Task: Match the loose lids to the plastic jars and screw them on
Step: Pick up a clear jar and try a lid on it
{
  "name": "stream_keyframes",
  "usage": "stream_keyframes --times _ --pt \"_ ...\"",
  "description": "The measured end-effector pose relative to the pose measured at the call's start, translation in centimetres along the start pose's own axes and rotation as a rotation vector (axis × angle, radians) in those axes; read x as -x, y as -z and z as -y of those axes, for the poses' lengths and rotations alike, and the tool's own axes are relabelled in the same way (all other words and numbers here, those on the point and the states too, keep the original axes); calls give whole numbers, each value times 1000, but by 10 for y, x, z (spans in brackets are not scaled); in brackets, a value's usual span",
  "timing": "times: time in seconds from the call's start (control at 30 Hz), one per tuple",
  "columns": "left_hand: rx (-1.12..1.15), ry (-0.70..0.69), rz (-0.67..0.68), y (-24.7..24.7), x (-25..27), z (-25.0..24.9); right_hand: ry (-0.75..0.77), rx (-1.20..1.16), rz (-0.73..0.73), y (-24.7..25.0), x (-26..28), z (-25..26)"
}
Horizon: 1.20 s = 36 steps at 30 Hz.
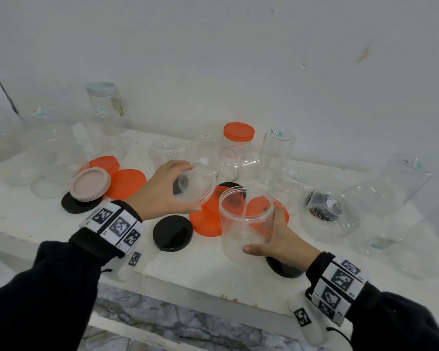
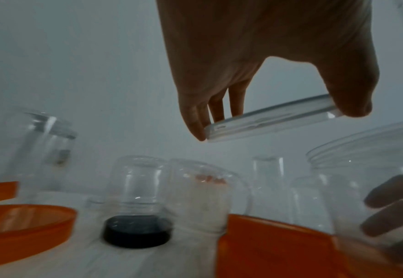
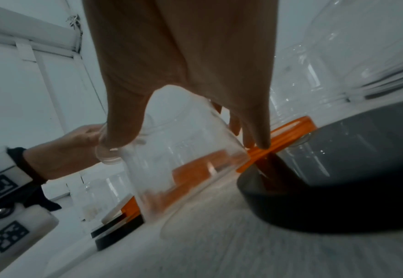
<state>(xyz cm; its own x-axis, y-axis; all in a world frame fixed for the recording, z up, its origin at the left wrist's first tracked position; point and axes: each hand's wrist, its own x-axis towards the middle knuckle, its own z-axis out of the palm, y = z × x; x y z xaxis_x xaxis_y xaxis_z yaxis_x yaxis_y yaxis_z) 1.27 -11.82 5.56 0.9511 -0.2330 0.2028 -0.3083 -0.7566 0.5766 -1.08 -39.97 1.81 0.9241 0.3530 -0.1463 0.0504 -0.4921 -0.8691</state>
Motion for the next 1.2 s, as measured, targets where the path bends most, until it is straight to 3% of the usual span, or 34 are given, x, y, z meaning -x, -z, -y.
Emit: stream_keyframes --times 0.4,0.63,0.9,1.2 --pt "8 -323 84 -38 -11 -54 11 -133 -39 -3 0 -11" --pt "-80 -342 168 -48 -14 -63 32 -186 -41 -7 1 -14" --pt "-193 -347 172 -55 -19 -64 59 -199 -30 -6 -2 -17" --pt "-77 -283 265 -55 -17 -62 77 -107 41 0 -2 -18"
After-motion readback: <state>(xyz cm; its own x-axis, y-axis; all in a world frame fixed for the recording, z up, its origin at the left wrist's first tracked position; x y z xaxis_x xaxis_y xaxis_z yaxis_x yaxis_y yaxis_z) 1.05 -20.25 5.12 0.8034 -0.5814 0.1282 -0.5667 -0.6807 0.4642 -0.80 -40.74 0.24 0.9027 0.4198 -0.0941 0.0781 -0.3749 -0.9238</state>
